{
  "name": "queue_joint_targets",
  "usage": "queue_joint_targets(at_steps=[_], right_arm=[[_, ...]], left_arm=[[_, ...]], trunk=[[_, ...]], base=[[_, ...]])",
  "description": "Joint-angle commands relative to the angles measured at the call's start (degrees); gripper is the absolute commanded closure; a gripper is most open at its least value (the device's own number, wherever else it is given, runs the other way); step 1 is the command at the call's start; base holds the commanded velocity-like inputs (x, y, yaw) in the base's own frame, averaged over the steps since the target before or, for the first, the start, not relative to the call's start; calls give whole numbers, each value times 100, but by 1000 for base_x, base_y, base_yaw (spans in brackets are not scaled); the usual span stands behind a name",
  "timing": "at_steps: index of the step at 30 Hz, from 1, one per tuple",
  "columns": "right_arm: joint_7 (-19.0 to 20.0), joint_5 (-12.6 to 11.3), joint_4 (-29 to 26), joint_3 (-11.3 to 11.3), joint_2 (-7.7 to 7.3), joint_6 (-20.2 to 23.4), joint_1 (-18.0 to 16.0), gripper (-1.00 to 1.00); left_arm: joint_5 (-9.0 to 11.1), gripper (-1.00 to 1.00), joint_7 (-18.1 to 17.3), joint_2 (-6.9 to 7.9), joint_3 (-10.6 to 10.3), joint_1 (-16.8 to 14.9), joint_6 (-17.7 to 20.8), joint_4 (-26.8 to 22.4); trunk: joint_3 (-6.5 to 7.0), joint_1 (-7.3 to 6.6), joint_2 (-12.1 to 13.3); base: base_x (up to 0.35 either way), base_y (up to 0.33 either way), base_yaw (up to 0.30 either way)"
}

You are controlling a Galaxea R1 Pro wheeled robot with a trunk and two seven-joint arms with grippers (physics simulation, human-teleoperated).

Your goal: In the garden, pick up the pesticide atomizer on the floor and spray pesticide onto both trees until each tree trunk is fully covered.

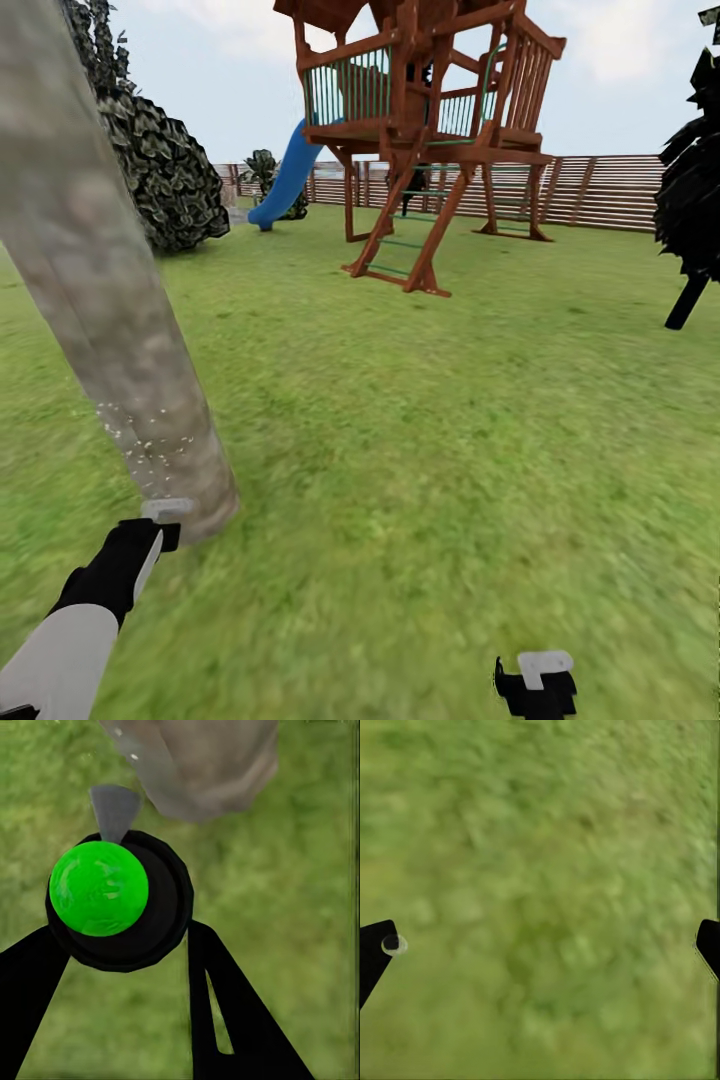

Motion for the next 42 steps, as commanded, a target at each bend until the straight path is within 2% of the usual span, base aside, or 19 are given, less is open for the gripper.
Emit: queue_joint_targets(at_steps=[1, 6, 8, 11, 12, 13, 14, 16, 18, 22, 25, 28, 29, 33, 37, 42], right_arm=[[-19, 61, 9, -43, 0, -16, -4, -100], [-19, 59, 9, -43, -4, -16, -6, -100], [-24, 59, 9, -43, -8, -16, -5, -100], [-22, 59, 9, -43, -8, -16, -5, -100], [-22, 59, 9, -43, -8, -16, -6, -100], [-21, 59, 9, -43, -8, -16, -3, -100], [-20, 59, 9, -43, -8, -16, -2, -100], [-22, 59, 9, -43, -8, -16, -4, -100], [-19, 61, 14, -43, -8, -16, -4, -100], [-19, 68, 13, -45, -16, -16, -4, -100], [-19, 60, 9, -43, -11, -16, -5, -100], [-19, 59, 9, -43, -9, -16, -4, -100], [-19, 59, 9, -43, -8, -16, -2, -100], [-19, 59, 10, -43, -8, -16, -4, -100], [-19, 59, 9, -43, -8, -16, -2, -100], [-19, 59, 10, -43, -8, -16, -4, -100]], left_arm=[[-28, 100, -6, -4, 8, -2, 29, -9], [-10, 100, -4, -17, 15, 0, 21, -1], [7, 100, -1, 21, 55, 0, 22, 2], [15, 100, 204, 34, 523, 8, -19, 239], [14, 100, 247, 32, 613, 9, -160, 368], [15, 100, 297, 42, 683, 9, -610, 684], [22, 100, 338, 48, 707, 9, -866, 926], [30, 100, 416, 52, 716, 9, -1119, 1160], [36, 100, 446, 31, 716, 9, -1195, 1254], [55, 100, 452, -8, 736, 9, -1199, 1296], [30, 100, 486, 51, 728, 9, -1172, 1304], [45, 100, 955, 55, 720, 9, -1170, 1372], [54, 100, 990, 49, 720, 9, -1165, 1394], [68, 100, 995, 7, 728, 9, -1158, 1621], [74, 100, 989, 36, 722, 9, -1149, 1651], [77, 100, 995, -15, 737, 9, -1153, 1653]], trunk=[[-5, 1, -2], [-5, 1, -2], [-5, 1, -2], [-5, 1, -2], [-5, 1, -2], [-5, 1, -2], [-5, 1, -2], [-5, 1, -2], [-5, 1, -2], [-5, 1, -2], [-5, 1, -2], [-5, 1, -2], [-5, 1, -2], [-5, 1, -2], [-5, 1, -2], [-5, 1, -2]], base=[[144, -271, 9], [149, -268, 1], [178, -245, 51], [189, -235, 234], [192, -234, 270], [217, -213, 275], [229, -200, 276], [237, -192, 261], [240, -188, 88], [241, -186, 7], [240, -186, 0], [237, -187, 27], [236, -187, 189], [236, -187, 257], [236, -187, 276], [207, -207, 277]])
